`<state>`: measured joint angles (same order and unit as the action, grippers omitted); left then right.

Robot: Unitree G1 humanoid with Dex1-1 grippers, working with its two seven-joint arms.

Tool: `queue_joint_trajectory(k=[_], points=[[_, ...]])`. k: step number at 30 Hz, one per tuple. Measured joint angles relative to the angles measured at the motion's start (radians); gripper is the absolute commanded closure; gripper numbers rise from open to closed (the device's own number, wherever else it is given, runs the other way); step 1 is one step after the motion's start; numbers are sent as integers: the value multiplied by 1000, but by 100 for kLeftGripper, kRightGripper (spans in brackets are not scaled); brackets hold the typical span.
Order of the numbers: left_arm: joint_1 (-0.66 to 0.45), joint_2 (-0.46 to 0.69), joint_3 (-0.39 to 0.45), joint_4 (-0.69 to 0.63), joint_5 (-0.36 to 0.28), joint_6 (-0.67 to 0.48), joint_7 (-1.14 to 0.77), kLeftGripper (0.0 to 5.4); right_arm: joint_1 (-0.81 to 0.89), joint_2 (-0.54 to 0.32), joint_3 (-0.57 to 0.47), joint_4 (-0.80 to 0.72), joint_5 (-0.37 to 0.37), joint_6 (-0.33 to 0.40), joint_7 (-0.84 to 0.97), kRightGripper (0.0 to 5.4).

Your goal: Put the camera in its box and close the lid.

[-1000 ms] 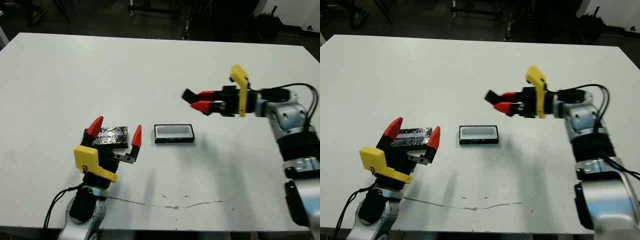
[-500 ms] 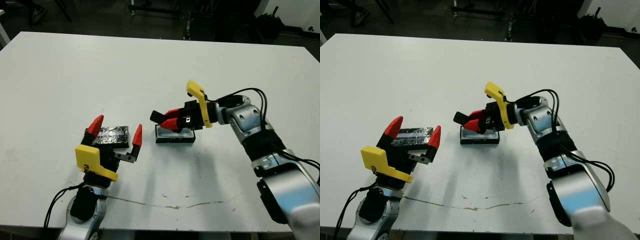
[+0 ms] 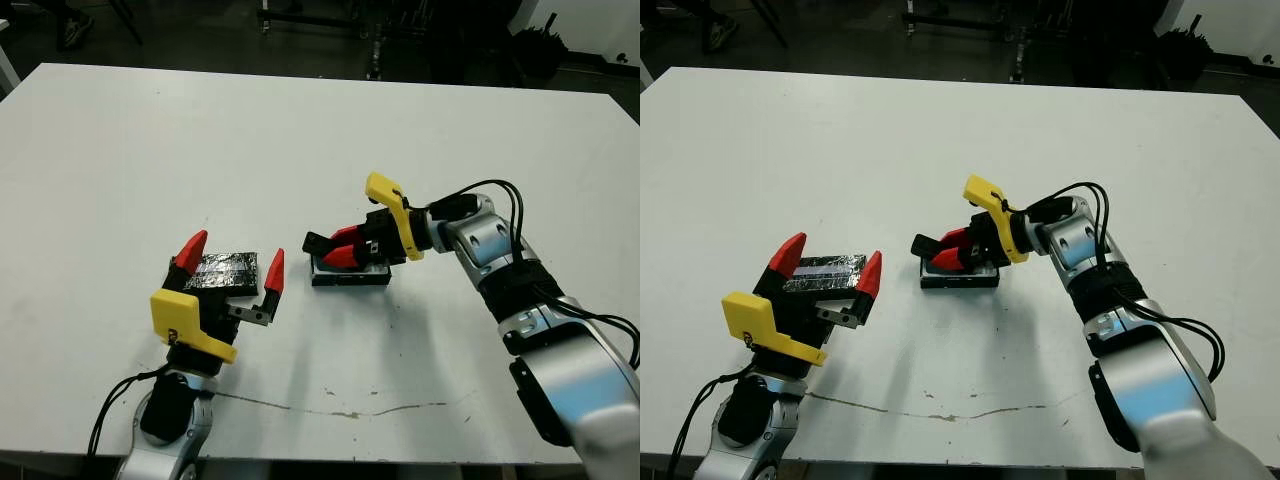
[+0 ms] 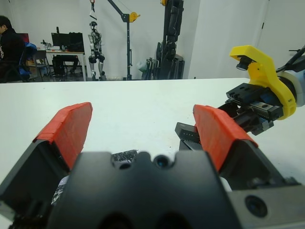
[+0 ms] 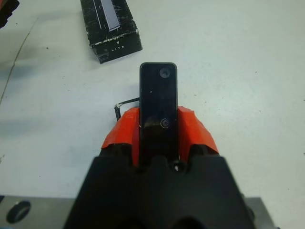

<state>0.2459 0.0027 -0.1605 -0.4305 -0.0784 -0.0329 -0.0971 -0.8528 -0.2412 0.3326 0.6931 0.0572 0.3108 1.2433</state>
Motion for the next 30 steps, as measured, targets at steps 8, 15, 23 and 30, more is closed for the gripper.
queue_joint_trajectory(k=[8,15,23,30], points=[[5,-1,-1,0,0,0,0,0,0,-7,6,22,-10,-44,42,372],[6,-2,-2,0,2,0,1,0,0,-27,5,67,-12,-108,78,372],[12,-3,-2,0,-1,0,1,0,5,-48,4,90,-12,-134,93,372],[13,-3,-1,-1,-1,-7,0,0,18,-71,10,66,-13,-138,93,372]])
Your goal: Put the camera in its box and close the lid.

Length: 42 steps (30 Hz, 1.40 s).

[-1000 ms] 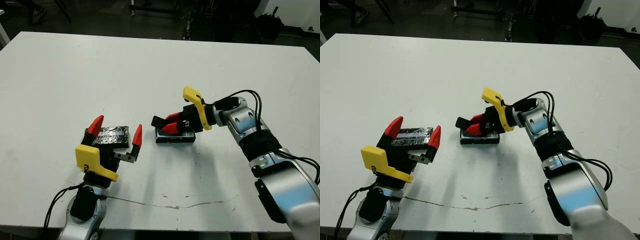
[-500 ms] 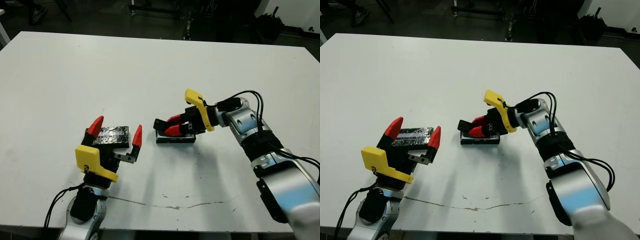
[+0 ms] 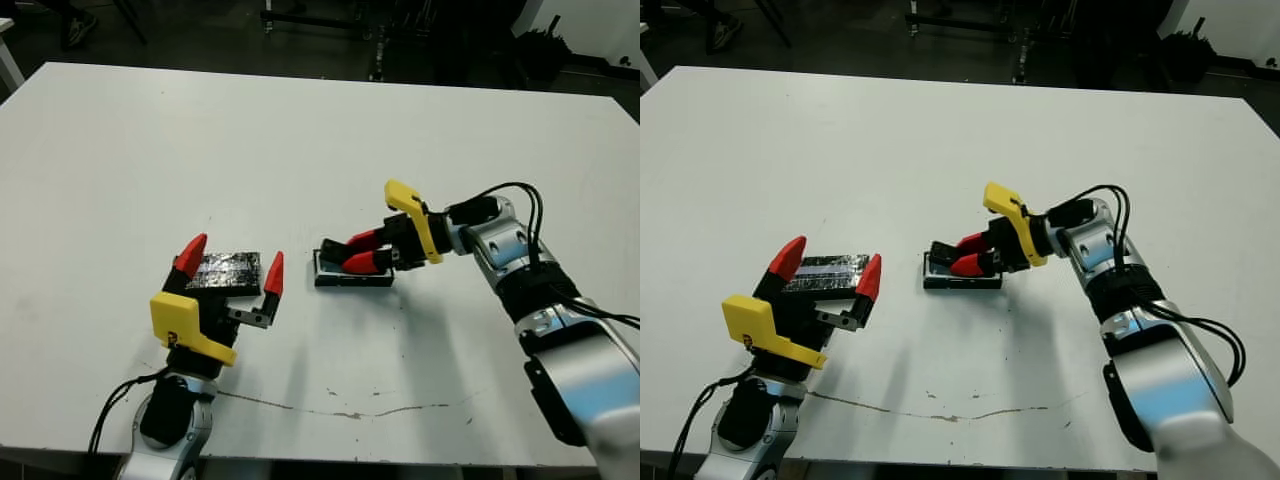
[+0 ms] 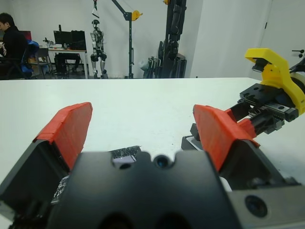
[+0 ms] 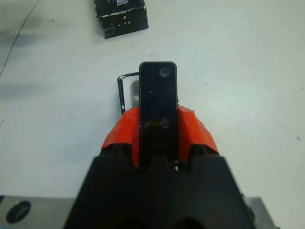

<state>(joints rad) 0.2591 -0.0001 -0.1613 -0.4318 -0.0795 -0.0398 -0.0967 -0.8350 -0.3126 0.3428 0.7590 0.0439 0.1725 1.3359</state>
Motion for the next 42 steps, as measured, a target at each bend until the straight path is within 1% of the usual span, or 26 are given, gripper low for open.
queue_joint_trajectory(k=[2,12,13,14,15,17,18,20,25,27,31,36,42], points=[[0,0,1,-1,0,1,0,0,5,-4,0,-5,0,-11,0,372],[3,0,3,-8,0,6,0,0,5,-20,18,-14,-1,-15,1,372],[3,0,3,-8,-1,6,-1,0,5,-21,22,-14,-1,-21,1,343],[3,0,3,-8,-1,6,-2,0,5,-23,28,-14,-5,-41,1,335],[3,0,3,-8,-1,5,-2,0,6,-30,34,-14,-15,-67,2,324],[3,0,3,-8,-1,5,-3,0,12,-53,40,-10,-26,-144,7,299],[3,0,3,-8,-1,5,-3,0,14,-62,40,-5,-28,-168,7,287],[3,0,3,-8,-1,5,-3,0,14,-70,40,6,-28,-189,6,265],[4,0,4,-8,0,5,-3,0,13,-73,40,2,-34,-190,-11,201],[5,0,3,-8,2,5,-2,0,12,-76,40,-8,-41,-188,-15,182],[5,0,4,-8,0,6,-3,0,12,-77,37,-19,-46,-166,-24,134],[5,0,3,-8,0,5,-3,0,15,-85,35,-41,-50,-164,-40,75],[5,0,3,-8,0,6,-3,0,17,-100,27,-54,-50,-141,-41,16]])
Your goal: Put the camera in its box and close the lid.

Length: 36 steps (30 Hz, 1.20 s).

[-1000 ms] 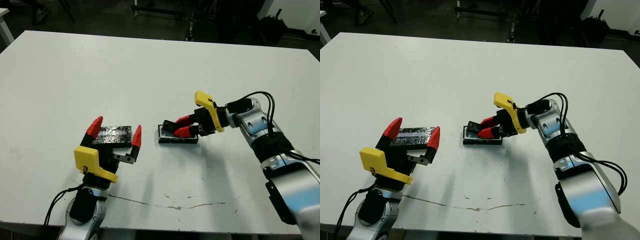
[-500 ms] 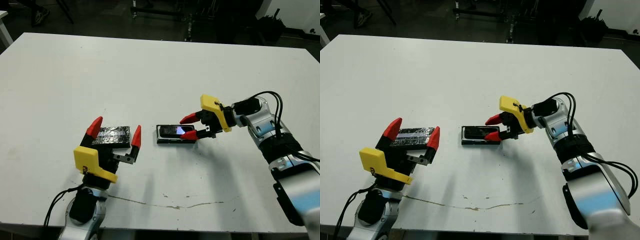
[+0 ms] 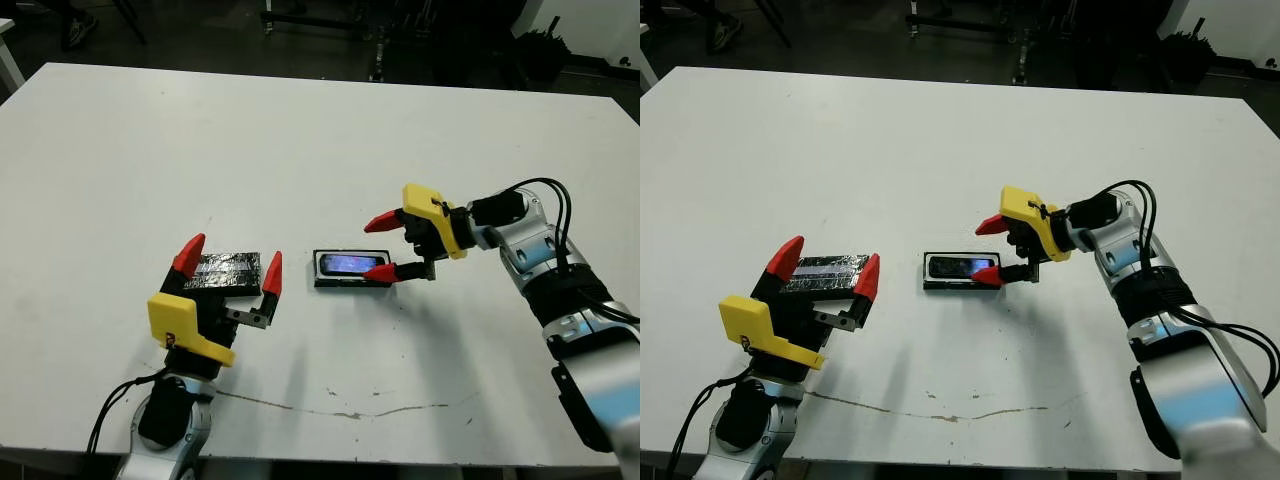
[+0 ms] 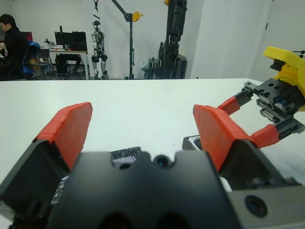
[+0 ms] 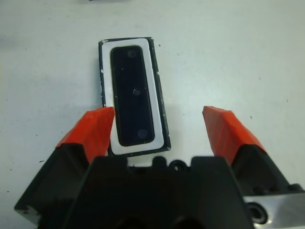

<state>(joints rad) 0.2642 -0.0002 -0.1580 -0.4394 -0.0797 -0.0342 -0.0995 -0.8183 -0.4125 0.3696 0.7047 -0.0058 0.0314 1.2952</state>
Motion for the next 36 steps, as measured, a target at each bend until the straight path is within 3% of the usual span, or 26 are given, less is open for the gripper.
queue_joint_trajectory(k=[4,9,13,18,23,27,30,32,36], points=[[0,0,1,0,0,0,0,0,11,-26,3,-1,-15,19,37,2],[0,-1,0,0,0,0,0,0,46,-62,-10,5,-23,-36,63,2],[1,-1,0,0,1,0,2,0,53,-111,-41,-34,-13,-4,101,2],[0,0,1,0,1,2,2,0,90,-181,-99,-166,22,109,118,2],[-38,50,40,-12,31,11,-9,0,295,-192,-331,-458,177,253,-82,2],[-126,151,114,-9,45,-5,-59,0,527,-121,-492,-781,259,330,-320,30],[-223,285,189,-15,-11,61,-173,0,728,-4,-572,-1028,316,352,-506,72],[-308,424,236,-16,-74,156,-301,0,872,78,-588,-1172,318,343,-626,99],[-494,664,253,49,-105,223,-539,0,1065,175,-600,-1287,331,294,-743,158]])
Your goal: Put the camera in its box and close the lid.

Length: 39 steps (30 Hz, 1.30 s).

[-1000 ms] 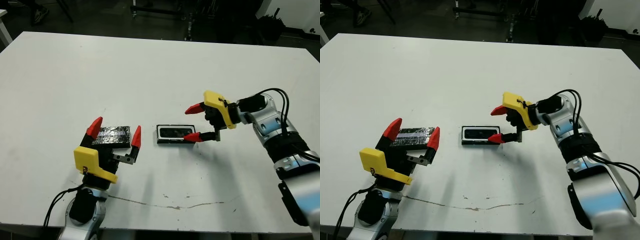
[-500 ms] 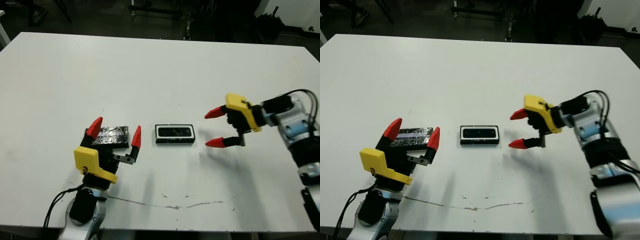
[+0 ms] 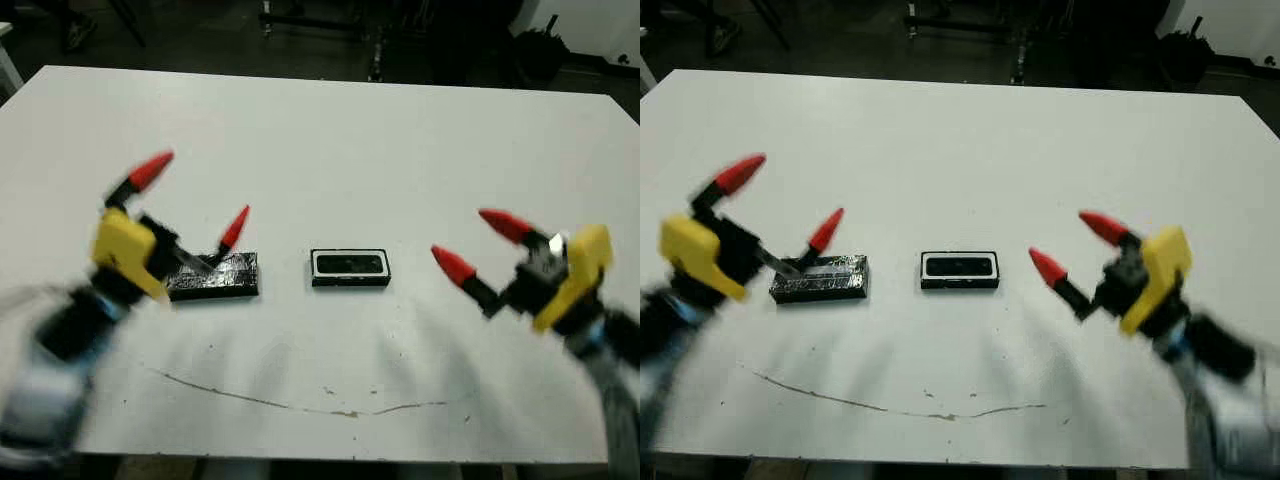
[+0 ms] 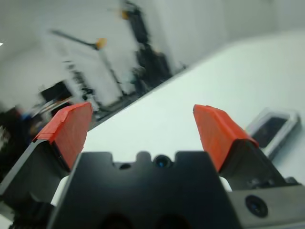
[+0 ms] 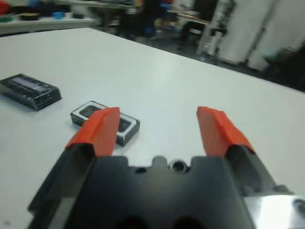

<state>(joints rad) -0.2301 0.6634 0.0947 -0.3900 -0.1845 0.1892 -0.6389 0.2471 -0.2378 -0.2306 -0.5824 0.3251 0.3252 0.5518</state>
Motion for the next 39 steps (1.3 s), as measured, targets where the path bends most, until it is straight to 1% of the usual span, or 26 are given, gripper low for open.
queue_joint_trajectory(k=[2,4,7,9,11,13,15,18,20,22,25,27,30,34,39], points=[[-85,69,-25,99,-4,-16,-114,0,61,30,-8,-19,18,-38,-23,183],[-158,106,-65,199,-7,-25,-224,0,110,53,-10,-28,38,-72,-39,217],[-272,132,-127,355,-21,-36,-399,0,157,68,-10,-27,73,-124,-37,255],[-347,131,-164,474,-31,-72,-517,0,172,71,-8,-18,97,-152,-30,284],[-409,122,-202,585,-33,-106,-622,0,181,72,-6,-5,120,-163,-25,313],[-453,112,-238,668,-28,-120,-701,0,184,72,-3,2,133,-166,-22,343],[-486,98,-268,722,-28,-116,-768,0,185,71,-2,3,144,-166,-24,373],[-523,63,-289,821,-40,-104,-874,0,184,66,1,3,149,-166,-33,417],[-527,45,-294,865,-38,-127,-904,0,183,61,2,3,152,-166,-33,449],[-527,36,-300,898,-24,-156,-919,0,180,55,5,4,160,-166,-33,472],[-527,34,-308,915,-4,-179,-930,0,178,50,10,14,161,-176,-31,512],[-526,26,-309,940,-2,-207,-939,0,175,48,11,22,163,-182,-30,539],[-525,12,-317,966,18,-237,-948,0,176,45,11,28,165,-185,-30,539],[-525,3,-340,989,51,-240,-955,0,176,40,11,28,171,-185,-32,539],[-520,7,-366,967,126,-246,-915,0,181,35,11,29,170,-194,-32,539]])
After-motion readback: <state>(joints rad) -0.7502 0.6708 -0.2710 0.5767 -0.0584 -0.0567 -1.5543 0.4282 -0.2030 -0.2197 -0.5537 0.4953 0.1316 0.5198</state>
